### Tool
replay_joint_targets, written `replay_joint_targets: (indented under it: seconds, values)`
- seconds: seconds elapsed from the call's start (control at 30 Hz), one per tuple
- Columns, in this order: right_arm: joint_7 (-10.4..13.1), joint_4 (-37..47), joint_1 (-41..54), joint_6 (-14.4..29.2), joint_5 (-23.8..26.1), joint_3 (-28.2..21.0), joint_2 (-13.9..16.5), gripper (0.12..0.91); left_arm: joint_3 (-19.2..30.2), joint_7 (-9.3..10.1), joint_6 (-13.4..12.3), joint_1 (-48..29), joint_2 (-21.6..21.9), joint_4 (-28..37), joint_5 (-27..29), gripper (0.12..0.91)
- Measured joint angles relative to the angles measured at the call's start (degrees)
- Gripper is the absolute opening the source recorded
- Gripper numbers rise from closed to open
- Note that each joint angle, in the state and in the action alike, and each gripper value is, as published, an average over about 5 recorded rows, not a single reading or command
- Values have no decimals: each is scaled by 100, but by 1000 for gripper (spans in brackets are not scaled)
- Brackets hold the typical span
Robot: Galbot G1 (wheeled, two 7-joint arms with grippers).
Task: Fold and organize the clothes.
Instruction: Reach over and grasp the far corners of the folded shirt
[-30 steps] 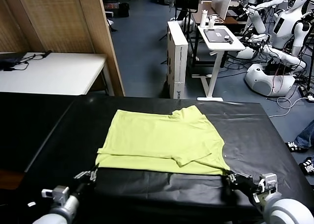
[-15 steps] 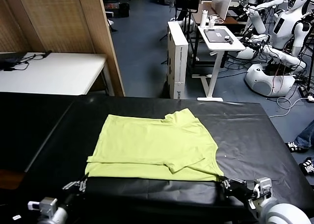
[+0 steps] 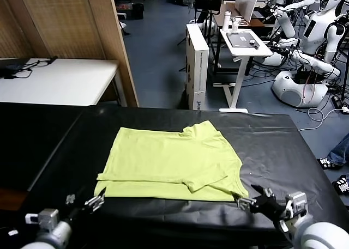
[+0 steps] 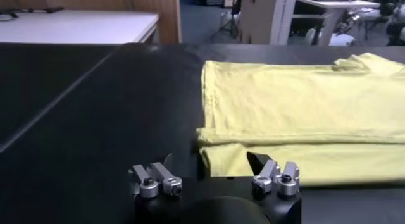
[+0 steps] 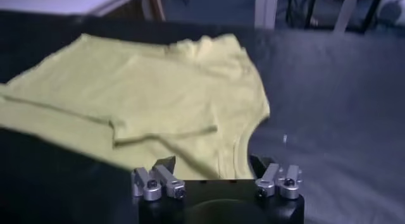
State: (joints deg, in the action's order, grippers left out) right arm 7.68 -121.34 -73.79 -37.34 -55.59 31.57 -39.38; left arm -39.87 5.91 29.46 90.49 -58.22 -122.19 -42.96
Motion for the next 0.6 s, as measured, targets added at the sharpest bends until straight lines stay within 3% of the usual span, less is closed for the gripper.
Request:
replay_joint_targets:
  seconds: [0.23,0.6]
  values:
    - [-29,1268,1833,-89,-4,-1200,-181,907,349,-42,302,-1189,346,461,-517,907]
    - [-235,2866,3670,-165,119,-2616,-800,907,1334,-84,325,-2964,542,1847,-491,907]
